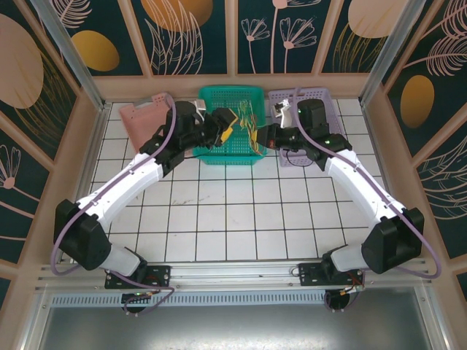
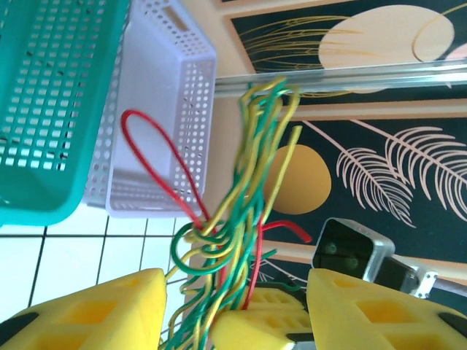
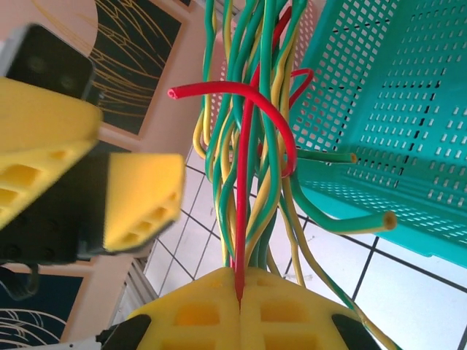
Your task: Untangle the cables
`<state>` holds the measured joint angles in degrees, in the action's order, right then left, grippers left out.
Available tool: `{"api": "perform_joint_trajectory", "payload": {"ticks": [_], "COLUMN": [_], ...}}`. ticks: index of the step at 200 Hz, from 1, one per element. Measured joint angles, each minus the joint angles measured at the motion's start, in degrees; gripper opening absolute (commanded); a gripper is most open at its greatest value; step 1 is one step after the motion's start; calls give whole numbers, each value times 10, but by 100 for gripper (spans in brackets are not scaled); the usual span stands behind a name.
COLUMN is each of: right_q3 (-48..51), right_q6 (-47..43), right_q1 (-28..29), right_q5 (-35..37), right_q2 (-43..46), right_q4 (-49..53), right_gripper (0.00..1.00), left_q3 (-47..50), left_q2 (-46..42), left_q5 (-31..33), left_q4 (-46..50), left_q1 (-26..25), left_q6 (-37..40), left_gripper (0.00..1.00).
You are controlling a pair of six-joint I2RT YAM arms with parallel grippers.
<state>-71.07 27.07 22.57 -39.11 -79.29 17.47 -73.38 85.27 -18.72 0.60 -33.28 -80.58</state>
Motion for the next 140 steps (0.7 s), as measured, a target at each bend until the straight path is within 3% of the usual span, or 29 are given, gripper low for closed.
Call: {"api": "perform_joint_trajectory", "payload": {"ticks": [37,74,92,112,140], "right_q3": [0,7,17,23,23], "right_q6": [36,75,101,122,143], "right_q1": [-9,-16,-27,-43,-56], "right_q5": [-51,-103,-120,-131,-144], "right_q2": [-9,-24,-24,-24,-24], "right_q4": [-26,-47,-64,-75,-92], "right_gripper": [0,0,0,0,0], "left_q3": [0,0,-10,-24,-37], "left_q2": [6,31,52,59,59], "left_q5": [-24,-43,-46,-33,-9], "left_q4": [-64,-107,-90,-40,5], "left_q1": [-1,-1,-1,-1,-1], "left_q6": [-31,-37,-25,0,26], "left_gripper": [55,49,47,57,58]}}
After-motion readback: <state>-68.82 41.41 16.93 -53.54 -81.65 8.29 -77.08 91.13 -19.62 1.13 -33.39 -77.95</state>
